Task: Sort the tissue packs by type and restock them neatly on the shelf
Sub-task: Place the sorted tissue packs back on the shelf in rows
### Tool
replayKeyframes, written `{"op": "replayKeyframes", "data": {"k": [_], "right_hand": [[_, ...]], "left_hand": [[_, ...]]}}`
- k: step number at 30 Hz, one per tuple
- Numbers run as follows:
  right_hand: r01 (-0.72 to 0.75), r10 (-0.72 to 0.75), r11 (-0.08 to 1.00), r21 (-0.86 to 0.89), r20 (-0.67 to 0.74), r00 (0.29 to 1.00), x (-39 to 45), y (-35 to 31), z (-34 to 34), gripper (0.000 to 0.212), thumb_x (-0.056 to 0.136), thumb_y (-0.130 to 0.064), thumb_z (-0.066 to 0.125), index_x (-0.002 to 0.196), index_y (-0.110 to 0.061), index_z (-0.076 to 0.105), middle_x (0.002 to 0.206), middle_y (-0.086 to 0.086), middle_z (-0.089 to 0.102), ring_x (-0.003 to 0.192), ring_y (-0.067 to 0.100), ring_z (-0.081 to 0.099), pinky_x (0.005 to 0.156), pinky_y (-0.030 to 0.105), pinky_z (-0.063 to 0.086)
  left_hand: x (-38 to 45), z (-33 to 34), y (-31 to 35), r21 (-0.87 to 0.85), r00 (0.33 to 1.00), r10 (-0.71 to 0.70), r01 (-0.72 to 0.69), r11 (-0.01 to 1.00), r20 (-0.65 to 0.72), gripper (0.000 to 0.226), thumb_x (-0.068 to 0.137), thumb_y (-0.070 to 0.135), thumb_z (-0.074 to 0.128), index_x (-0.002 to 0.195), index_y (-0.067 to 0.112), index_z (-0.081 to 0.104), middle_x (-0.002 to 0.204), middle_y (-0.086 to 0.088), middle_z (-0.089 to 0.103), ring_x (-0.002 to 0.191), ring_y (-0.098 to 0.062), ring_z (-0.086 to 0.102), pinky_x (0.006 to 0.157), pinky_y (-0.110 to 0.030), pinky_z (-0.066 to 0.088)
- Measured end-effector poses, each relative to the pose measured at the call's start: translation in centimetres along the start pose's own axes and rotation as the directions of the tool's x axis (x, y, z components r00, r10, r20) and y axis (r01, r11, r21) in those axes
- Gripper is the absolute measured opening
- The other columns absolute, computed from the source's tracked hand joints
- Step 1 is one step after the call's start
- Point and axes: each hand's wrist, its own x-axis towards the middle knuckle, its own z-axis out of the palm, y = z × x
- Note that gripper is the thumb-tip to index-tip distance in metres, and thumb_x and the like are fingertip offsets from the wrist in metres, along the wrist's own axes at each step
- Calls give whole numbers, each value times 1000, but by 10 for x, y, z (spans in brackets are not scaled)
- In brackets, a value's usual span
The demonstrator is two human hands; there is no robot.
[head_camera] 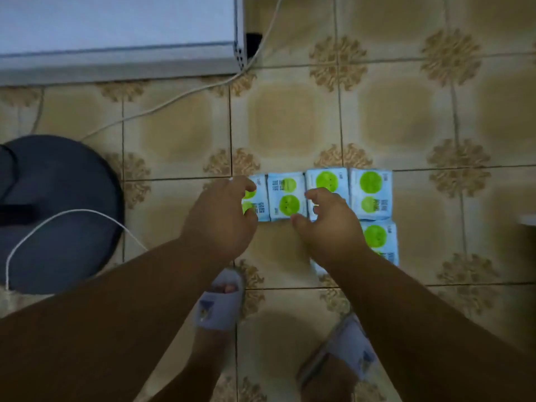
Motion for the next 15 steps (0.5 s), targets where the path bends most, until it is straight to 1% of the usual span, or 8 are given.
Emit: {"op": "replayKeyframes", "data": {"k": [1, 3, 5, 7, 8, 11, 13, 15], "right_hand": [[15, -14, 999, -44, 33, 999, 20, 10, 21, 51, 92, -31, 63, 140, -17, 49, 137, 9, 49, 123, 25, 53, 96, 32, 42], [57, -41, 988, -141, 116, 992, 60, 29, 60, 52, 95, -28, 57, 143, -11, 43, 140, 14, 45, 129, 29, 46, 100, 33, 37], [47, -19, 979, -198, 143, 989, 94, 40, 89, 52, 96, -24, 54, 142, -4, 38, 145, 21, 35, 135, 35, 37, 107, 36, 32], [-28, 47, 979, -200, 90, 995, 118, 45, 110, 49, 95, -19, 52, 138, -2, 34, 149, 26, 25, 139, 39, 30, 110, 36, 29], [-71, 78, 983, -172, 38, 996, 127, 46, 118, 50, 94, -16, 52, 138, -2, 33, 149, 25, 26, 139, 38, 32, 110, 36, 30], [-209, 209, 978, 8, -79, 975, 142, 49, 139, 60, 89, -22, 62, 140, -8, 33, 138, 16, 46, 127, 34, 49, 101, 37, 42], [-278, 283, 956, 97, -51, 958, 148, 52, 152, 54, 82, -33, 71, 126, -11, 48, 125, 12, 57, 116, 32, 58, 90, 35, 48], [-304, 310, 934, 188, -3, 951, 148, 58, 156, 44, 76, -41, 75, 106, -12, 61, 107, 10, 67, 101, 30, 66, 82, 33, 53]], "left_hand": [[13, 20, -16, -116, 996, -88, 91, 989, 34, 36, 91, 17, 63, 126, 21, 56, 113, -4, 59, 93, -16, 60, 80, -28, 48], [40, 55, -44, -378, 951, -267, 307, 873, 154, 36, 93, 12, 61, 127, 14, 56, 109, -10, 63, 80, -9, 63, 71, -22, 51], [69, 85, -69, -491, 897, -398, 438, 753, 191, 40, 92, 16, 63, 131, 14, 54, 121, -12, 61, 89, -17, 63, 79, -30, 55], [92, 108, -90, -556, 869, -474, 467, 687, 143, 46, 90, 24, 68, 132, 15, 52, 121, -8, 58, 87, -21, 58, 71, -30, 51], [102, 116, -100, -566, 865, -490, 460, 684, 111, 47, 89, 28, 70, 131, 15, 53, 116, -5, 56, 88, -20, 57, 70, -29, 48], [122, 132, -122, -560, 874, -481, 429, 709, 61, 30, 84, 35, 76, 108, 22, 64, 93, 1, 63, 80, -16, 61, 72, -28, 48], [129, 131, -136, -601, 876, -470, 435, 671, 109, 20, 82, 31, 78, 94, 22, 66, 83, 2, 66, 71, -11, 64, 62, -24, 51], [129, 126, -142, -636, 864, -472, 466, 616, 175, 16, 82, 27, 78, 90, 18, 68, 82, 0, 70, 68, -11, 67, 53, -21, 51]]}}
